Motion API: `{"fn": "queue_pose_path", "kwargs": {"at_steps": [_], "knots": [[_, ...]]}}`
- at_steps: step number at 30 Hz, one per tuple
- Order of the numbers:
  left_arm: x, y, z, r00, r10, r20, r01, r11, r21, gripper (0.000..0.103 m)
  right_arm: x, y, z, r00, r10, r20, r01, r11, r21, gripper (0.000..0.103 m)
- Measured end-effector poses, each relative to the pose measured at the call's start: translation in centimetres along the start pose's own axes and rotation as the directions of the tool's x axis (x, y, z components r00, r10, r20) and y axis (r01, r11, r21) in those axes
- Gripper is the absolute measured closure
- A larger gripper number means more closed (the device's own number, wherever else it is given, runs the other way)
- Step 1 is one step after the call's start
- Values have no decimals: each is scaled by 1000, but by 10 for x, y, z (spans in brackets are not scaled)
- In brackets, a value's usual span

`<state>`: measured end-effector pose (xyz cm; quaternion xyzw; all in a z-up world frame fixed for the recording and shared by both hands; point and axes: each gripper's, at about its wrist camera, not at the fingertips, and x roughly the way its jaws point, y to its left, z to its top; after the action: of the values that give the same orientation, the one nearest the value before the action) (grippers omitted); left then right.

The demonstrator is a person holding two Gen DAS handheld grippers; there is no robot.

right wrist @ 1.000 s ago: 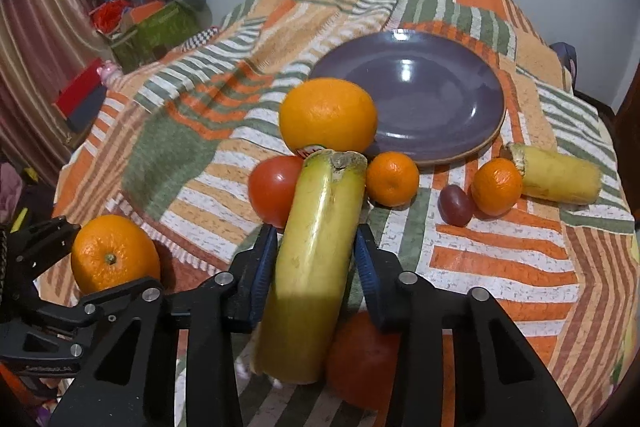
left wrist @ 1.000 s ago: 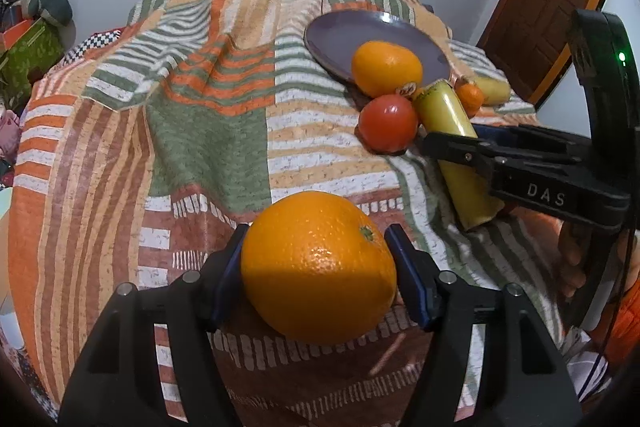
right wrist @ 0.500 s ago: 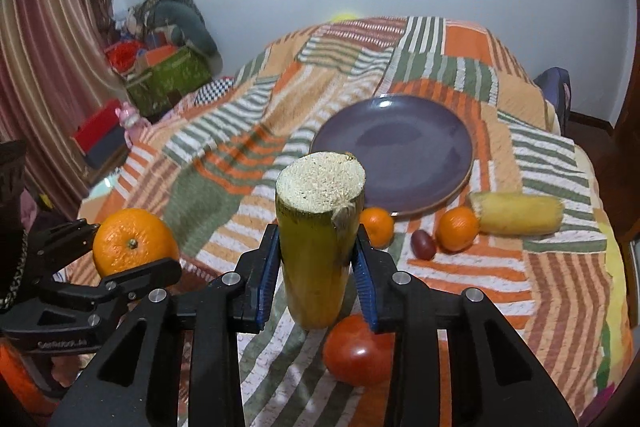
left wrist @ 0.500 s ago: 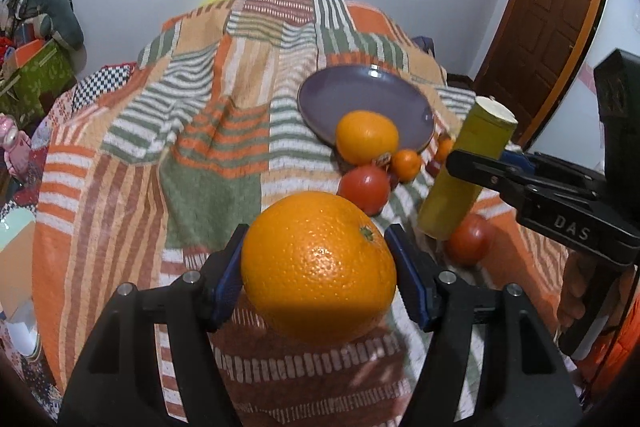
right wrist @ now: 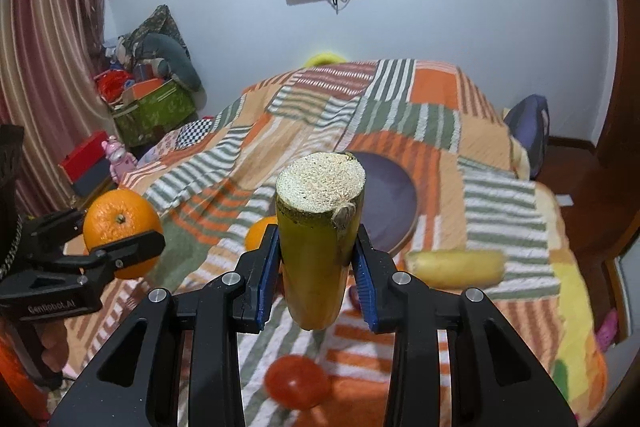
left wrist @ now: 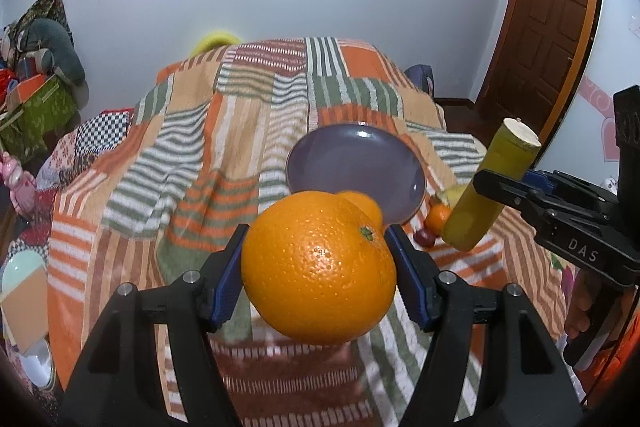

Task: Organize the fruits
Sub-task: 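Carry the banana with the right tool over the purple plate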

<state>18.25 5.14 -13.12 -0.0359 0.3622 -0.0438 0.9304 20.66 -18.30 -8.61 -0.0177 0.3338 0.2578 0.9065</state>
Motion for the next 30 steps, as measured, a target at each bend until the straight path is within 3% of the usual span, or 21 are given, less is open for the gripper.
{"fn": "queue_pose_path", "kwargs": {"at_steps": [15, 30], "knots": [[53, -5, 41, 1000, 26, -5, -26, 998, 55, 36, 24, -22, 22, 999, -42, 16, 43, 998, -44, 71], [124, 12, 55, 996, 34, -83, -31, 999, 43, 36, 84, -22, 24, 988, 24, -154, -34, 997, -67, 71]]}}
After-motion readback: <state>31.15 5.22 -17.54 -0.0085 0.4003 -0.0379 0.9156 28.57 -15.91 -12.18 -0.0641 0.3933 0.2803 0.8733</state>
